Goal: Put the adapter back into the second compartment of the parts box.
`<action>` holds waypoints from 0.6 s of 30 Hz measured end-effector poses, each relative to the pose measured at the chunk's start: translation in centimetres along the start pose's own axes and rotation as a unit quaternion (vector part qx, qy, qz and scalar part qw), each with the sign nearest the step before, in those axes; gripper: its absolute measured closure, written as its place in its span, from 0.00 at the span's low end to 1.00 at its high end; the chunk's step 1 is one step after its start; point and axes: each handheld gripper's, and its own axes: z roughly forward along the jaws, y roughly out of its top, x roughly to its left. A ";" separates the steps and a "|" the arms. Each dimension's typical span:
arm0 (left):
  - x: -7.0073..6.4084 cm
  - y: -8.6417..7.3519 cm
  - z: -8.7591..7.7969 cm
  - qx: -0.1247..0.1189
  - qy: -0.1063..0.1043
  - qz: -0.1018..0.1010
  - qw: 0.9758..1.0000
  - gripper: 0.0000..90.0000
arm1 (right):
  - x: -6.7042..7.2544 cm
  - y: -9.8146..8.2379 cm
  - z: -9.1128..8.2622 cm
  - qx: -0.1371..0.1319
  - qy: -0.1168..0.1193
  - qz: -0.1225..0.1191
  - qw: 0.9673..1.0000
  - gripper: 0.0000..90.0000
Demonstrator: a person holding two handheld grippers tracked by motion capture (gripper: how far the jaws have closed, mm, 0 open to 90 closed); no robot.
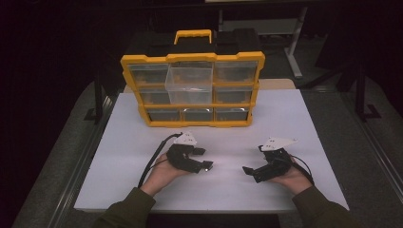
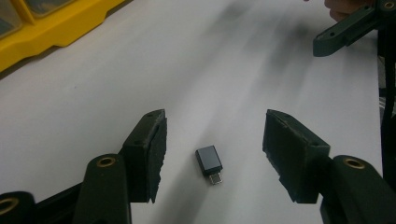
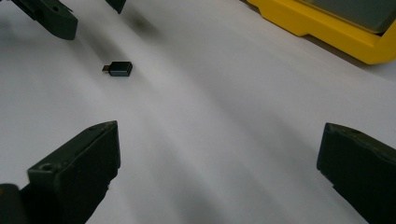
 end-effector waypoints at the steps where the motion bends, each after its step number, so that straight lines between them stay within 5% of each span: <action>1: 0.0 0.0 0.1 0.003 0.000 -0.002 1.000 0.46 | 0.0 0.0 0.0 0.000 0.000 0.000 1.000 0.00; 18: -0.4 -0.4 1.9 0.024 0.011 0.001 1.000 0.64 | 0.0 -0.1 0.0 0.003 -0.002 0.000 1.000 0.00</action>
